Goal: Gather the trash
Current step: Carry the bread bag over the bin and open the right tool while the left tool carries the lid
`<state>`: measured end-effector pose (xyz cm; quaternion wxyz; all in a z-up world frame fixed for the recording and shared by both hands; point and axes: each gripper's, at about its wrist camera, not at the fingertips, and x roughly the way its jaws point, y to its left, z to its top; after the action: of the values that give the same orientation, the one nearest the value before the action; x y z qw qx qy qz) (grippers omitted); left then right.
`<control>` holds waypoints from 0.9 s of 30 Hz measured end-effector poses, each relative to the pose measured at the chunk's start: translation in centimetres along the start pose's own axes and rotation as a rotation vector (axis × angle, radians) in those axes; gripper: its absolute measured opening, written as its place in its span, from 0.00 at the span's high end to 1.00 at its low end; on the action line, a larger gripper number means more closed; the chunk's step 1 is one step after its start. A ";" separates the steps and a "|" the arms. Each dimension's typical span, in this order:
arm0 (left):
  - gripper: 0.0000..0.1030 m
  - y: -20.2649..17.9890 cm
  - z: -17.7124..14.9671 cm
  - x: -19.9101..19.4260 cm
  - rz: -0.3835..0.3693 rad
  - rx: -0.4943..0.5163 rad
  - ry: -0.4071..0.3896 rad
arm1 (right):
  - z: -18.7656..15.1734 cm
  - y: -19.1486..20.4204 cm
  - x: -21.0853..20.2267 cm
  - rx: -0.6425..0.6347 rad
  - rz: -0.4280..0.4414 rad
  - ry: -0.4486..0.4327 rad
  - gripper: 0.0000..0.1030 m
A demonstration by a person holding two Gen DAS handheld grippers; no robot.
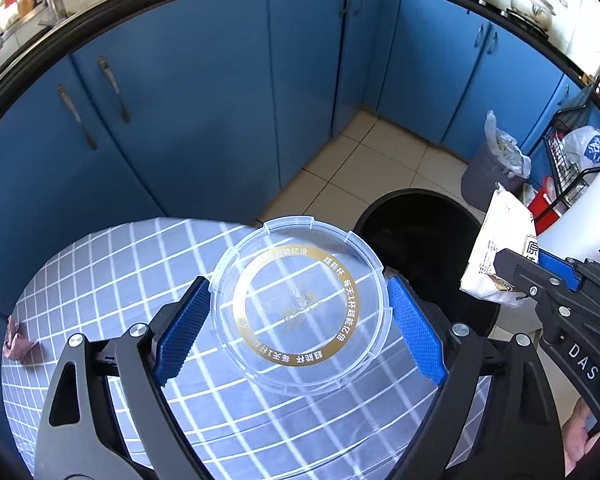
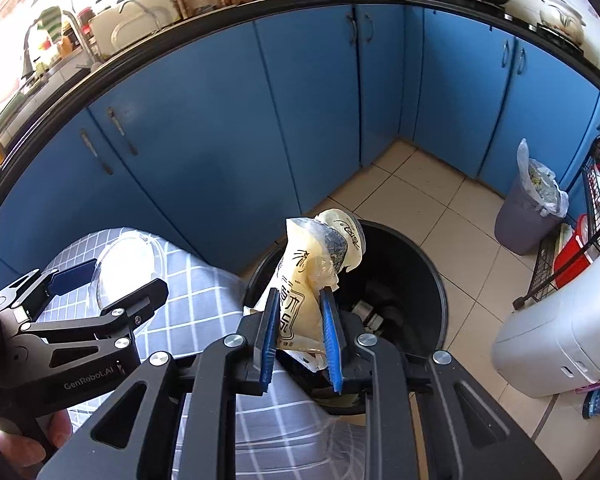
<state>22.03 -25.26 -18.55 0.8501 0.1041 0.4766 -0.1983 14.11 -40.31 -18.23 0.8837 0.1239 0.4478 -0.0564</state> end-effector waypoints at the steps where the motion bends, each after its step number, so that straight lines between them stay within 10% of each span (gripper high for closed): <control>1: 0.15 -0.4 0.0 0.0 -0.001 0.002 0.000 | 0.1 -0.4 -0.1 0.003 -0.001 -0.002 0.80; 27: 0.15 -6.4 3.3 1.2 -0.030 0.034 -0.002 | 1.7 -4.7 -0.2 0.028 -0.026 -0.021 0.80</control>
<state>22.27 -32.50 -17.75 0.8457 0.1110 0.4737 -0.2193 14.35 -45.31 -17.90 0.8858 0.1299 0.4390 -0.0754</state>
